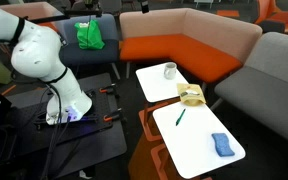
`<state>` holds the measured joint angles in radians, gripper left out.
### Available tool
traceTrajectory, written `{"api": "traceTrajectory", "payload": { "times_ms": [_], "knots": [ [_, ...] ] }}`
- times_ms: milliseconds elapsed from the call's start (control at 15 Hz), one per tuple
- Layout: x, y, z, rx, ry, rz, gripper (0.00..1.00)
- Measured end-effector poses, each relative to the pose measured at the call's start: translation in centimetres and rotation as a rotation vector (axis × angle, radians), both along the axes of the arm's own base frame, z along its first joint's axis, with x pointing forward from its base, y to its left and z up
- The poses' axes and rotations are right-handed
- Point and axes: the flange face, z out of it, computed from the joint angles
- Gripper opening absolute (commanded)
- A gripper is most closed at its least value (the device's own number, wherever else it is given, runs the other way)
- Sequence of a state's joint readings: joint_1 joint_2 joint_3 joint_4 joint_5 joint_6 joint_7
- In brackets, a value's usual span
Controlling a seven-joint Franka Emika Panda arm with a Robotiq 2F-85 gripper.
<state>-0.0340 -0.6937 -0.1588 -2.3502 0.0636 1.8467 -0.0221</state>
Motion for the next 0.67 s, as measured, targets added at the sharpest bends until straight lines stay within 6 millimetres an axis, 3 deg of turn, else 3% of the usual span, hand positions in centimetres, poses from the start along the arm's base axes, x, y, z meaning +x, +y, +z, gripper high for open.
{"api": "traceTrajectory", "payload": {
  "times_ms": [667],
  "knots": [
    [0.46,0.29,-0.42,-0.001,0.007,0.001,1.0]
  ]
}}
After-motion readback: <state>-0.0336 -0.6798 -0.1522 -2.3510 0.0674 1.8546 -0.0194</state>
